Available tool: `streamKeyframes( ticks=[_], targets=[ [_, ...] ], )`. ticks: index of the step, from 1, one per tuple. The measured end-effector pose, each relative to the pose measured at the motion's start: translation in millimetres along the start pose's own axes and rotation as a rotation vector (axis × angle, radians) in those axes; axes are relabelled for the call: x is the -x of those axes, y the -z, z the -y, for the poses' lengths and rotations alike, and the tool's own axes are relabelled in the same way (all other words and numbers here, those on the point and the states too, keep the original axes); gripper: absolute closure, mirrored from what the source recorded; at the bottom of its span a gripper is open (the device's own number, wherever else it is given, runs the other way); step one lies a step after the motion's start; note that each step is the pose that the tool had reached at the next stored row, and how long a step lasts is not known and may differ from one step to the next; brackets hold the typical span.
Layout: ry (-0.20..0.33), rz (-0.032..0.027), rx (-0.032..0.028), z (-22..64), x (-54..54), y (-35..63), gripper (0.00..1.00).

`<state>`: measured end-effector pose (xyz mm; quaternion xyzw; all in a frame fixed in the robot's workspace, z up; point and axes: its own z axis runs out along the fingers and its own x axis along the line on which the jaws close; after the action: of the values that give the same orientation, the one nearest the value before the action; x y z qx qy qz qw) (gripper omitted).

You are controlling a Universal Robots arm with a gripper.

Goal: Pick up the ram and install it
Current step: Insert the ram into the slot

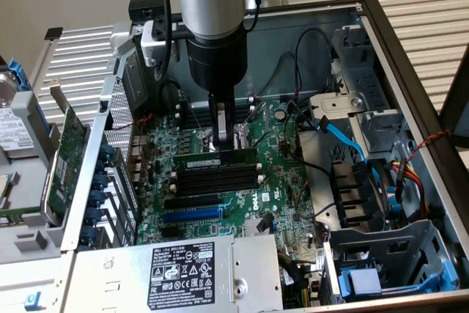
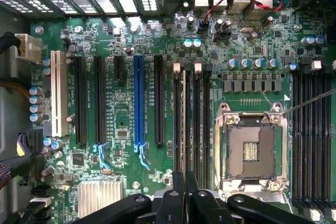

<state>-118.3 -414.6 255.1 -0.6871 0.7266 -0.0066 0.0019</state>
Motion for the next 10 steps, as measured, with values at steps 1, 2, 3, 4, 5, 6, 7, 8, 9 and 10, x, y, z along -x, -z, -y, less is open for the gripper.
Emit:
streamKeyframes(
  ticks=[1,2,3,4,5,6,7,8,9,10],
  targets=[
    [0.000,0.0002,-0.0003,0.0,0.0,-0.3,0.87],
    [0.000,0.0007,-0.0004,0.0,0.0,-0.3,0.87],
    [0.000,0.0010,-0.0003,0.0,0.0,-0.4,0.87],
    [0.000,0.0014,-0.0004,-0.1,0.0,-0.4,0.87],
    [0.000,0.0021,-0.0003,-0.1,0.0,-0.6,0.87],
    [0.000,0.0036,-0.0003,-0.1,0.0,-0.8,0.87],
    [0.000,0.0070,0.0000,-0.1,-0.1,-0.9,0.87],
    [0.000,0.0109,0.0003,-0.1,0.0,-1.1,0.87],
    [0.000,0.0142,0.0005,-0.1,0.0,-1.2,0.87],
    [0.000,0.0160,0.0006,-0.1,-0.1,-1.2,0.87]
  ],
)
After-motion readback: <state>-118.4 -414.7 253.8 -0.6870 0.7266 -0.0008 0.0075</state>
